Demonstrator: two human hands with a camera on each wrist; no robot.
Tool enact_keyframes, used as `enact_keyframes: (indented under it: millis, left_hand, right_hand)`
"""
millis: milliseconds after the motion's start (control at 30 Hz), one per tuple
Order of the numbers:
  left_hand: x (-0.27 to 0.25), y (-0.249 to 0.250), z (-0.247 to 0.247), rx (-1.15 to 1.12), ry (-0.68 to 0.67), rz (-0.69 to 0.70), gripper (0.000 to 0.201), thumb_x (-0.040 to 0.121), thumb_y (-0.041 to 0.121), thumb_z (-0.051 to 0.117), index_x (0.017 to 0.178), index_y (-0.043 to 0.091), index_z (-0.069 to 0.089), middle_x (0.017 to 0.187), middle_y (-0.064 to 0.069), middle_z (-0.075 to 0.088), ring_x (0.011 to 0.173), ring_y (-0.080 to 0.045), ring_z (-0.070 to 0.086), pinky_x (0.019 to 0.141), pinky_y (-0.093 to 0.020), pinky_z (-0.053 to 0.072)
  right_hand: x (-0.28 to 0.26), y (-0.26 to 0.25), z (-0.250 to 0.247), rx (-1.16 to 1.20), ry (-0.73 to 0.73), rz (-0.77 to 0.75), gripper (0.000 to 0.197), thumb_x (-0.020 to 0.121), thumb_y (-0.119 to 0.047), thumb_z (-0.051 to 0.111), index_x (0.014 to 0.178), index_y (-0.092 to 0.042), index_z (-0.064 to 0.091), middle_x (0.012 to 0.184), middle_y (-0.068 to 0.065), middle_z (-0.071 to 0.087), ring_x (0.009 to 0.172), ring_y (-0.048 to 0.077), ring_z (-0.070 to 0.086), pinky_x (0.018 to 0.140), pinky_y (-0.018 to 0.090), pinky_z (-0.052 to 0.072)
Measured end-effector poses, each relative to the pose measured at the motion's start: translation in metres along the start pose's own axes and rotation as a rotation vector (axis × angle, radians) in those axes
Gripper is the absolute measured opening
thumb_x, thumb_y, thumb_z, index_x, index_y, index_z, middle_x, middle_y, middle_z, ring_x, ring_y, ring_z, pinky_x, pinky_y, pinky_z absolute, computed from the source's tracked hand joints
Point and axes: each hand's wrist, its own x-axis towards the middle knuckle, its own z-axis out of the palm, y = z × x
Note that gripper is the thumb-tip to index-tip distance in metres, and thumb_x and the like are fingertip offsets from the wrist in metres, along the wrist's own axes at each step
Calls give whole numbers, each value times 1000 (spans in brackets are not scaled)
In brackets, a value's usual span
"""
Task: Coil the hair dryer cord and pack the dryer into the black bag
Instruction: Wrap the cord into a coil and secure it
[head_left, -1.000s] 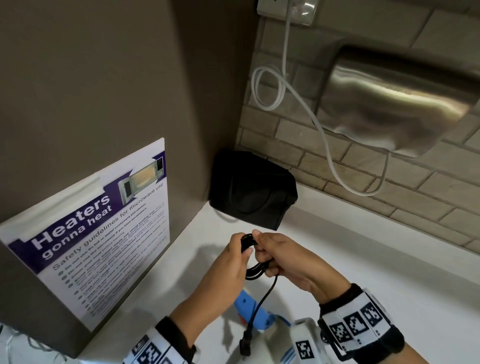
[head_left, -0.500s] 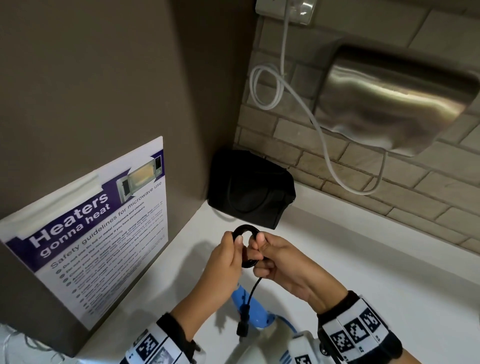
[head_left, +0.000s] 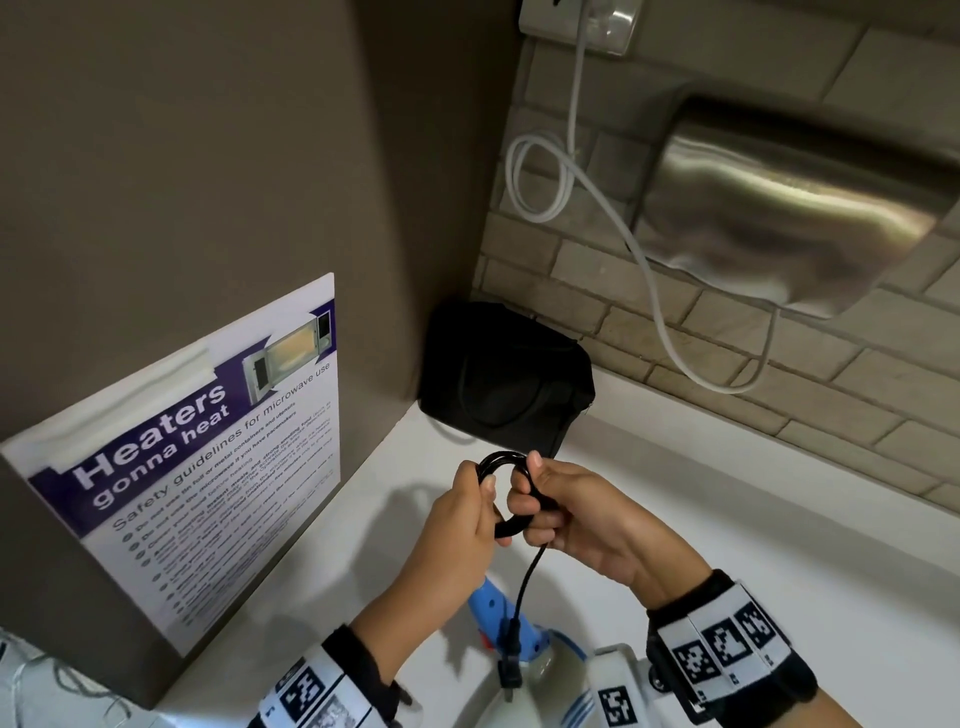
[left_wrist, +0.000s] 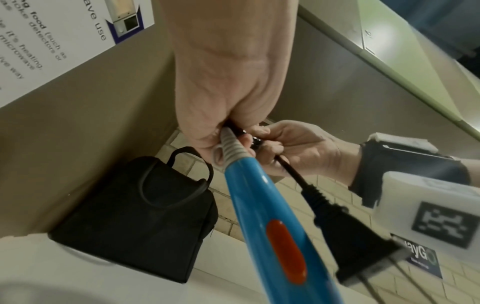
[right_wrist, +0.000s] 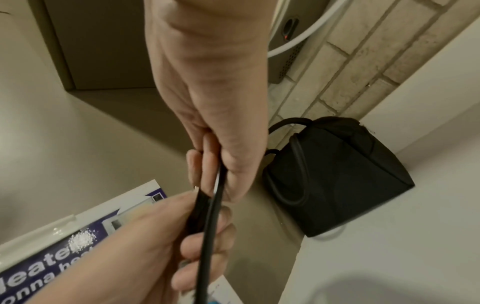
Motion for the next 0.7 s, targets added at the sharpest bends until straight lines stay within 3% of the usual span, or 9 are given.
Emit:
enact_keyframes:
  millis: [67,133,200,267,400,533,633,700]
  left_hand:
    - [0,-2,0,58,21,22,15,101,21,31,87,17,34,70,1,52,52,-2,52,43,-13,35]
    - [0,-4,0,97,63,42,15,101,19,32,86,16,34,63,2,47,54,-9,49,45,-14,36]
    - [1,-6,0,105,98,49,17,101,21,32,85,14,33,61,1,44,52,-10,46,46,-14,35]
    - [1,-7,1,111,121,50,18,100,22,32,85,12,34,61,-2,45,51,-9,42,47,-15,35]
    - [1,-10,4,129,123,65,21,100,26,31,88,10,37,72,-21,60,59,-26,52,54,-32,42]
    - [-2,-7,7,134,117,67,25,100,28,31,91,6,40,74,-23,61,70,-34,63,60,-41,47]
    - [-3,-5,8,128,110,65,25,99,28,31,90,7,40,73,-21,59,71,-35,62,60,-42,48]
    - [-2,-5,8,135,115,61,21,100,27,32,89,10,39,72,-18,59,69,-33,62,61,-42,49]
  right_hand:
    - [-1,-2,-2,-189,22,-33,34,103,-26,36,84,-11,61,70,-2,54,53,7,35,56,20,38]
    - [0,-5,-7,-568,97,-90,33,103,-20,37,93,-12,66,75,-8,58,57,6,40,62,20,41]
    - [3,-7,-16,-977,165,-142,31,100,-10,39,87,-18,66,90,-1,59,65,9,45,68,24,45]
    - [8,-6,-25,-1170,199,-130,42,95,-2,38,71,-29,59,100,6,56,74,12,50,77,29,47]
    - [16,3,-43,-1156,297,-74,40,91,0,35,63,-22,53,90,1,58,76,18,54,75,31,49]
    - [27,19,-51,-1149,334,6,44,94,-3,37,60,-23,57,83,4,65,77,26,62,76,34,53]
    - [32,28,-55,-1139,368,75,40,95,-6,40,63,-23,59,76,5,63,66,20,64,63,24,51]
    - [32,30,-57,-908,418,19,40,95,-5,40,63,-19,59,76,10,62,65,23,61,72,33,58]
